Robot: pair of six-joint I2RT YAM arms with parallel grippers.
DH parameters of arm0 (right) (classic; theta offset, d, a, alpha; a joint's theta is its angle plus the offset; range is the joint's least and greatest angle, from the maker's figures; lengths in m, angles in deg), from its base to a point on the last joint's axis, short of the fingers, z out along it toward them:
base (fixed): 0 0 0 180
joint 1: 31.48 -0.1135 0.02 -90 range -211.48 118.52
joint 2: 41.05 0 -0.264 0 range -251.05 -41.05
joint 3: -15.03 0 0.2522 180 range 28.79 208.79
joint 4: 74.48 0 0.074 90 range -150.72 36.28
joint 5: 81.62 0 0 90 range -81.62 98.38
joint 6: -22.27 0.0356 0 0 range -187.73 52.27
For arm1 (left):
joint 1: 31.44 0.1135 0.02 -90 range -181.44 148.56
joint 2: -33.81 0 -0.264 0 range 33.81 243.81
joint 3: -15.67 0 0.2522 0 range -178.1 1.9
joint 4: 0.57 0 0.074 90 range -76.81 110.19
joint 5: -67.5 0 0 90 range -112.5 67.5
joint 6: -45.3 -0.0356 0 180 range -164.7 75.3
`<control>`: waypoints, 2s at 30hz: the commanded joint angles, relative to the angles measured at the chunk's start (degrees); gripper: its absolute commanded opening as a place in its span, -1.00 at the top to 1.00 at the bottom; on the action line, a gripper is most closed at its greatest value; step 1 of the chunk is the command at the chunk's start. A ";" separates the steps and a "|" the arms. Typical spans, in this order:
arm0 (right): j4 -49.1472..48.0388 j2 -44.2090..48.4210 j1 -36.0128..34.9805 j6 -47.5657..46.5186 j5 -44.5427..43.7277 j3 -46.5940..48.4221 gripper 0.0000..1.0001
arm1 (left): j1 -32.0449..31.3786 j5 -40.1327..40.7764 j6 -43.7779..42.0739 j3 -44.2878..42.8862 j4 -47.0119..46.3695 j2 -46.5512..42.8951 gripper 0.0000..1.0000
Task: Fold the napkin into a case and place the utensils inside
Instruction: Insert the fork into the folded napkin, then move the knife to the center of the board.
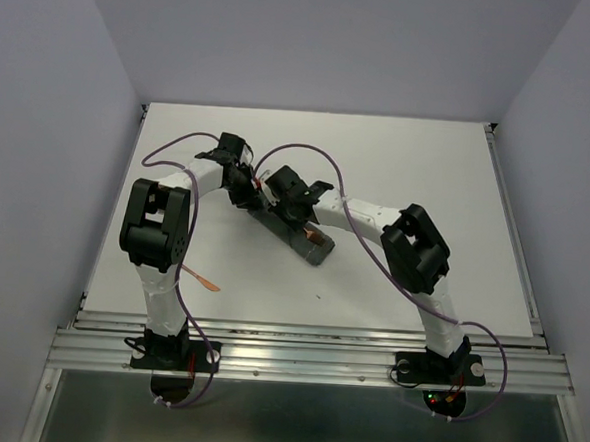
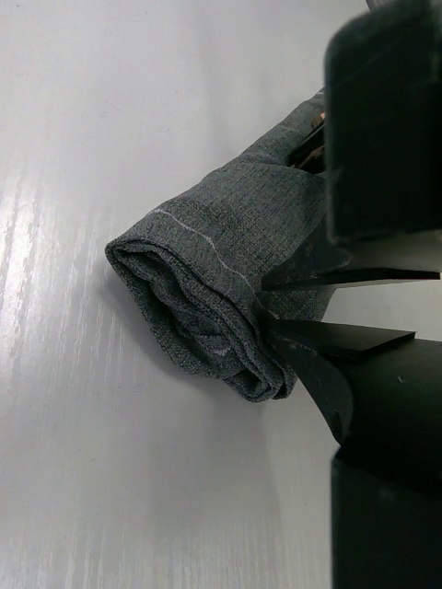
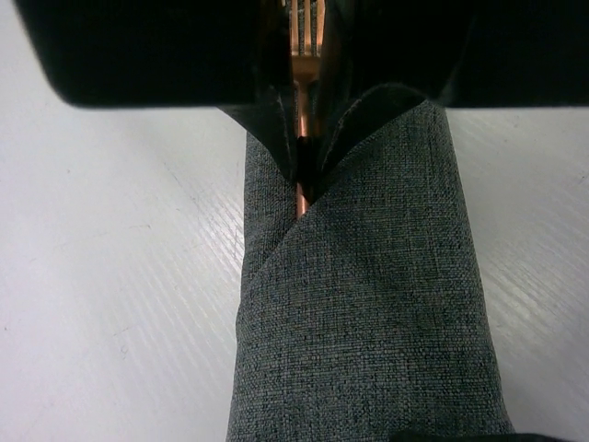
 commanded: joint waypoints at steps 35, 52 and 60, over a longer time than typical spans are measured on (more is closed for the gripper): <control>-10.63 29.54 1.58 19.43 -2.70 -25.33 -0.64 | 12.23 19.10 -0.53 9.82 18.77 -30.11 -0.11; -15.11 33.85 1.05 19.25 0.30 -28.67 -0.66 | 18.04 25.28 18.81 31.46 19.15 -38.67 -0.60; -15.03 36.14 0.53 19.51 0.29 -31.57 -0.67 | 17.95 27.73 23.29 34.28 14.59 -34.89 -0.33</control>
